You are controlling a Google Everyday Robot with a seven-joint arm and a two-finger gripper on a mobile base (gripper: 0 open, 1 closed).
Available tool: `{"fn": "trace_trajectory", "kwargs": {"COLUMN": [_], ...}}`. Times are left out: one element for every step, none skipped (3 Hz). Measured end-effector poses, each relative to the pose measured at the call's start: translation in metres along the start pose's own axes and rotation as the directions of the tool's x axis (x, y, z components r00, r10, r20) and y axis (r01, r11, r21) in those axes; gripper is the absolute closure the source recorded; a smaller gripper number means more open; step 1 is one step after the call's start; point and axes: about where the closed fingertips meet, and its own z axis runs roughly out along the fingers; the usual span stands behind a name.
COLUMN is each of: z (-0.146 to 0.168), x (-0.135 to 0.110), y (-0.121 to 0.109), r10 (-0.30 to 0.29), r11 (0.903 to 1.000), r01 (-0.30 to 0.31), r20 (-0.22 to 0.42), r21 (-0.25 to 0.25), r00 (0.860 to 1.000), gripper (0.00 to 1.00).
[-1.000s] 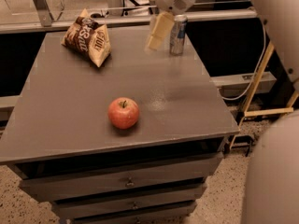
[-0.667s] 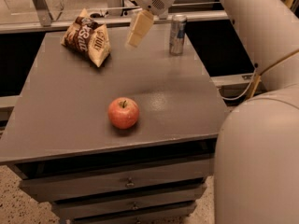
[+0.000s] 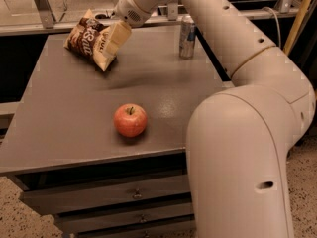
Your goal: Move brown chip bag near apple
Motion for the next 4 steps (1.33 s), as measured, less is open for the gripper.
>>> {"fn": "trace_trajectory", "kwargs": {"z": [0.039, 0.071, 0.099, 0.106], "x": [-0.015, -0.020, -0.008, 0.004], "y": [0.001, 0.005, 0.008, 0.007], "r10": [0.029, 0.049, 0.067, 0.082], "r11": [0.9995, 0.9987, 0.9977, 0.9966], "r01": [-0.029, -0.050, -0.068, -0.082], "r20": [0.005, -0.029, -0.104, -0.145], "r21": [-0.008, -0.014, -0.005, 0.006], "r00": [1.000, 0.998, 0.992, 0.986], "gripper": [0.00, 0.16, 0.40, 0.62]}}
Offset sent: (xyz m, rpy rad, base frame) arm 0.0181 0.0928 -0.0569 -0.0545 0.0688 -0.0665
